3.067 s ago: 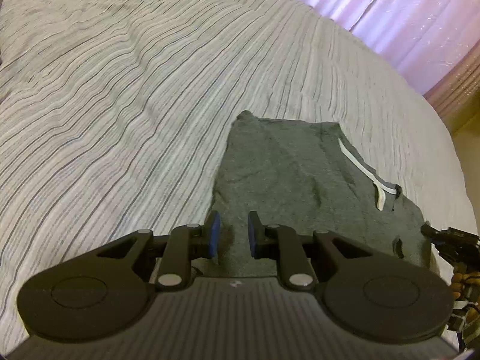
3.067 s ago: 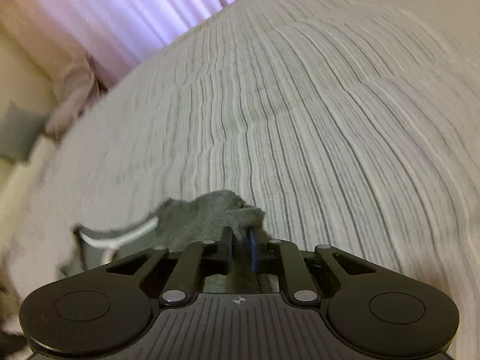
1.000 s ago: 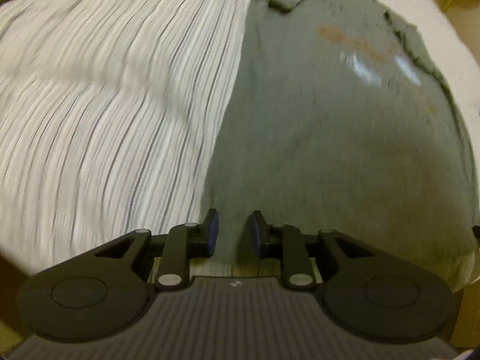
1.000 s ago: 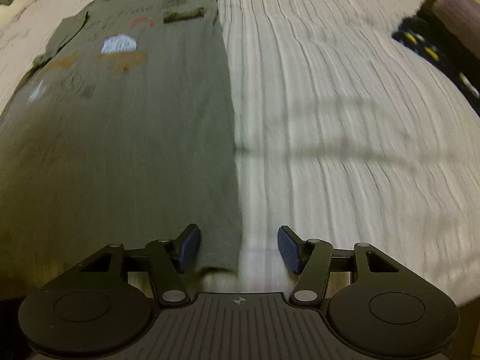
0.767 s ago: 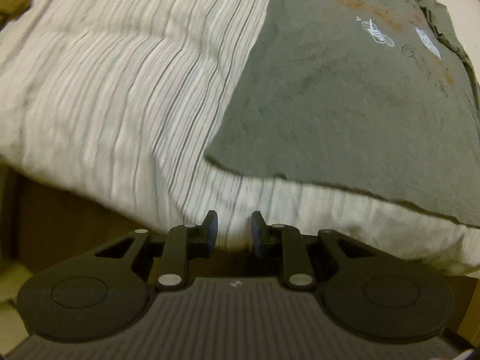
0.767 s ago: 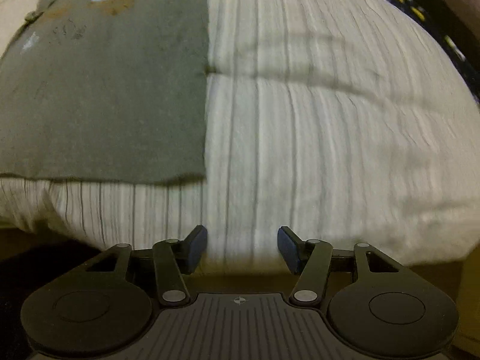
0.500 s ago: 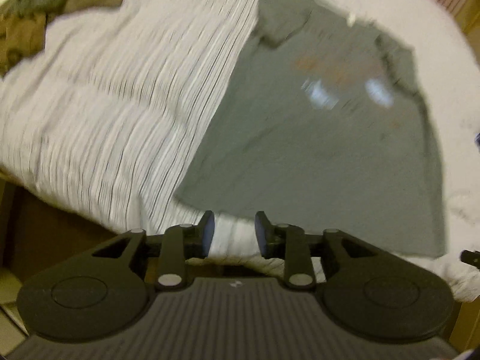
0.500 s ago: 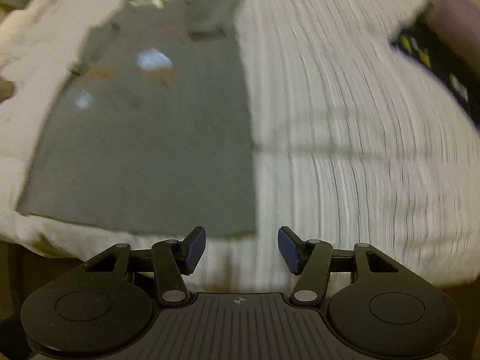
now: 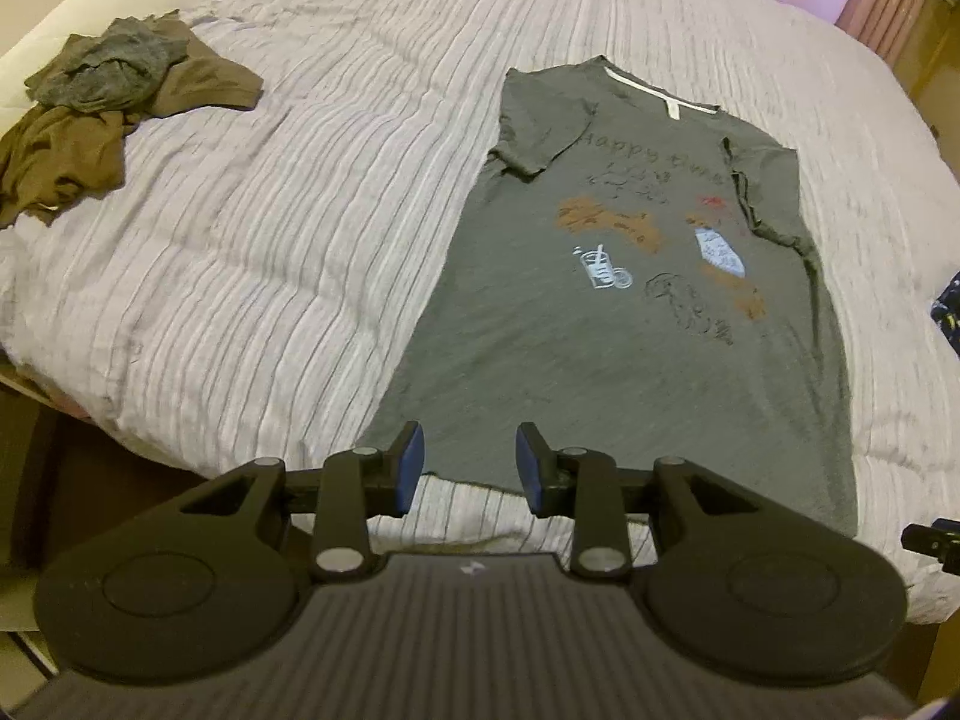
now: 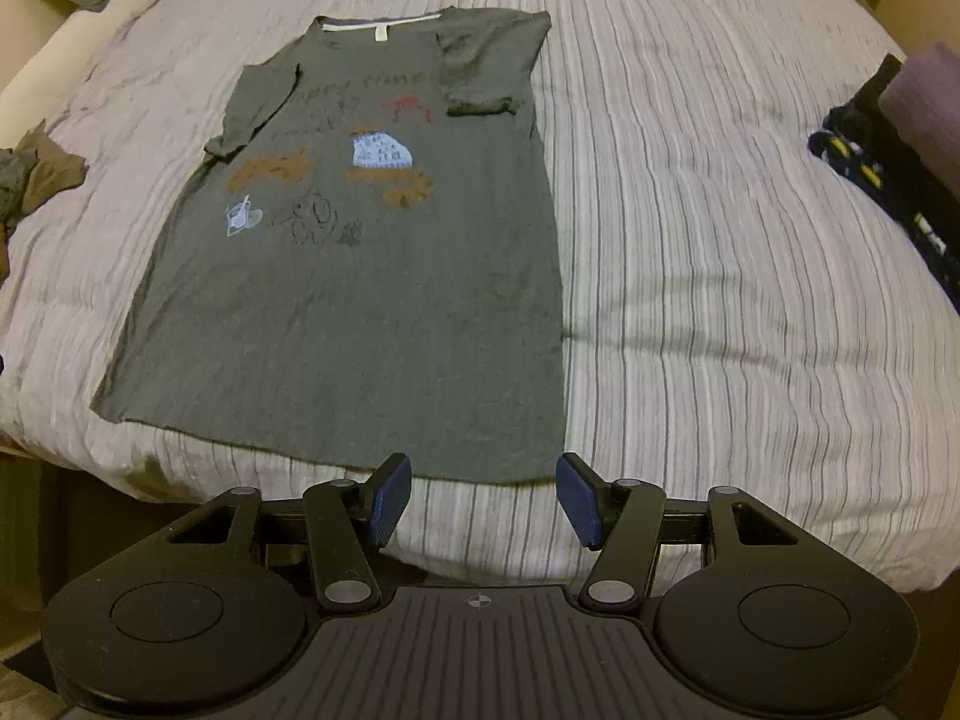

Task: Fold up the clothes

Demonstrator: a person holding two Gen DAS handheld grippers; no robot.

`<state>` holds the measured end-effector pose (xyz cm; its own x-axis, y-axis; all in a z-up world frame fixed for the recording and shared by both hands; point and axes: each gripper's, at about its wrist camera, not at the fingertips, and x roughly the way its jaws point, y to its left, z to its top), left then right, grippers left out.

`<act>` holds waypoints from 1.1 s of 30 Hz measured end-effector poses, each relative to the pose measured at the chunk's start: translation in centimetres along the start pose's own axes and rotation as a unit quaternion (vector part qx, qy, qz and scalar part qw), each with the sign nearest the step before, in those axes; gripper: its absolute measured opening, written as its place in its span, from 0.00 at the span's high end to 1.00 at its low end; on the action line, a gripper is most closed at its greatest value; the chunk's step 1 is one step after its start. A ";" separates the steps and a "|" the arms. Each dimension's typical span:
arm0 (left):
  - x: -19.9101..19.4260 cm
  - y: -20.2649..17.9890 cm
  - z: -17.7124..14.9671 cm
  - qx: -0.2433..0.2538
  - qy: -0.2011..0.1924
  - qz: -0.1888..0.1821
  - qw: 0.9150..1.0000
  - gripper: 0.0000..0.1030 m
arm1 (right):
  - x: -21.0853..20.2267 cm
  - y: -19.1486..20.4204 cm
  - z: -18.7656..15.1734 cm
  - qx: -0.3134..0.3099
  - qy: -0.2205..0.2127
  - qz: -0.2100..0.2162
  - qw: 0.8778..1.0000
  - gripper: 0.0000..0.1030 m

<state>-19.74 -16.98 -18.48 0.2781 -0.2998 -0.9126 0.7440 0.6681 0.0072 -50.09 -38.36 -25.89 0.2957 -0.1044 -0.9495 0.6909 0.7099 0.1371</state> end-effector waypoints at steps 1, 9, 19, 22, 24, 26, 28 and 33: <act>-0.2 -0.1 -0.1 0.000 -0.001 0.001 1.000 0.72 | 0.0 -0.1 0.1 -0.003 -0.003 0.000 1.000 0.44; -0.7 -1.0 -0.2 0.010 -0.012 -0.011 1.000 0.69 | -0.3 0.3 0.1 -0.009 -0.011 -0.001 1.000 0.44; -1.0 -1.6 0.1 0.015 -0.016 -0.012 1.000 0.68 | -0.2 0.5 0.3 -0.020 -0.013 0.000 1.000 0.44; -0.9 -1.9 0.1 0.018 -0.015 -0.012 1.000 0.68 | -0.2 0.4 0.2 -0.018 -0.009 0.001 1.000 0.44; -0.9 -2.0 0.1 0.020 -0.012 -0.011 1.000 0.68 | -0.1 0.3 0.1 -0.017 -0.007 0.001 1.000 0.44; -0.8 -2.2 0.0 0.020 -0.010 -0.010 1.000 0.68 | -0.1 0.2 0.0 -0.017 -0.005 0.002 1.000 0.44; -0.6 -2.3 0.0 0.020 -0.006 -0.009 1.000 0.68 | -0.1 0.2 -0.1 -0.018 -0.003 0.001 1.000 0.44; -0.1 -2.5 0.0 0.022 0.004 -0.009 1.000 0.68 | 0.2 0.3 -0.4 -0.025 0.007 -0.005 1.000 0.44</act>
<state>-21.66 -18.64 -18.39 0.2590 -0.3066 -0.9159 0.7748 0.6322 0.0074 -50.14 -37.88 -26.13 0.2795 -0.1018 -0.9547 0.6603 0.7422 0.1142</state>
